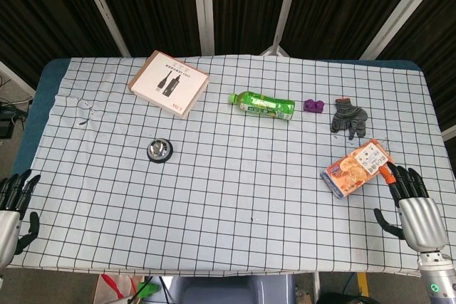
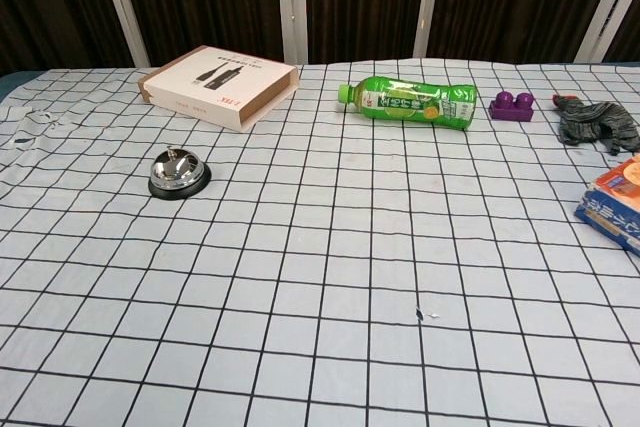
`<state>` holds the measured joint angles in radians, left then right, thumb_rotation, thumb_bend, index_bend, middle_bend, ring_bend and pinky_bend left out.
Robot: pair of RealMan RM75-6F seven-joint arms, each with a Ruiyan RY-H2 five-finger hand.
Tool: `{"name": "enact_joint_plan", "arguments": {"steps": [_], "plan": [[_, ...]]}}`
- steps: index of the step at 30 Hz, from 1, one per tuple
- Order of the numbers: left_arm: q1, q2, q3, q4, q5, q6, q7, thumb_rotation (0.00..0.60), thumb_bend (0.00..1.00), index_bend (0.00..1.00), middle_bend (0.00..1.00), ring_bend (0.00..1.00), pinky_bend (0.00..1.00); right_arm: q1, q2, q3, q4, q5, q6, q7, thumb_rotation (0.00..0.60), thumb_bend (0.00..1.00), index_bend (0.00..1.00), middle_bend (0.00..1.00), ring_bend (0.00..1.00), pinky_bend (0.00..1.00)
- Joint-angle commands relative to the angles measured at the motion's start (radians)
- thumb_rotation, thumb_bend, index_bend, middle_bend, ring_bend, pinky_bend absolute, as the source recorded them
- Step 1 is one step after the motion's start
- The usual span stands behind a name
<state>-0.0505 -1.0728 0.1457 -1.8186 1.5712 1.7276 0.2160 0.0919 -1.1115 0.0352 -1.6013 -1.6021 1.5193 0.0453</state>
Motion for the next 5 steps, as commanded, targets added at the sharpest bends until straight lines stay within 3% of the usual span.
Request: {"name": "enact_joint_plan", "arguments": {"steps": [1, 5], "plan": [[0.015, -0.020, -0.009, 0.039, -0.008, -0.006, -0.038, 0.600, 0.87, 0.00, 0.00, 0.00, 0.00, 0.001, -0.001, 0.001, 0.000, 0.001, -0.001, -0.001, 0.600, 0.39, 0.08, 0.00, 0.00, 0.00], [0.019, -0.025, -0.019, 0.059, 0.018, 0.004, -0.044, 0.600, 0.87, 0.00, 0.00, 0.00, 0.00, 0.003, -0.002, 0.003, -0.001, 0.005, -0.005, -0.001, 0.600, 0.39, 0.08, 0.00, 0.00, 0.00]]}}
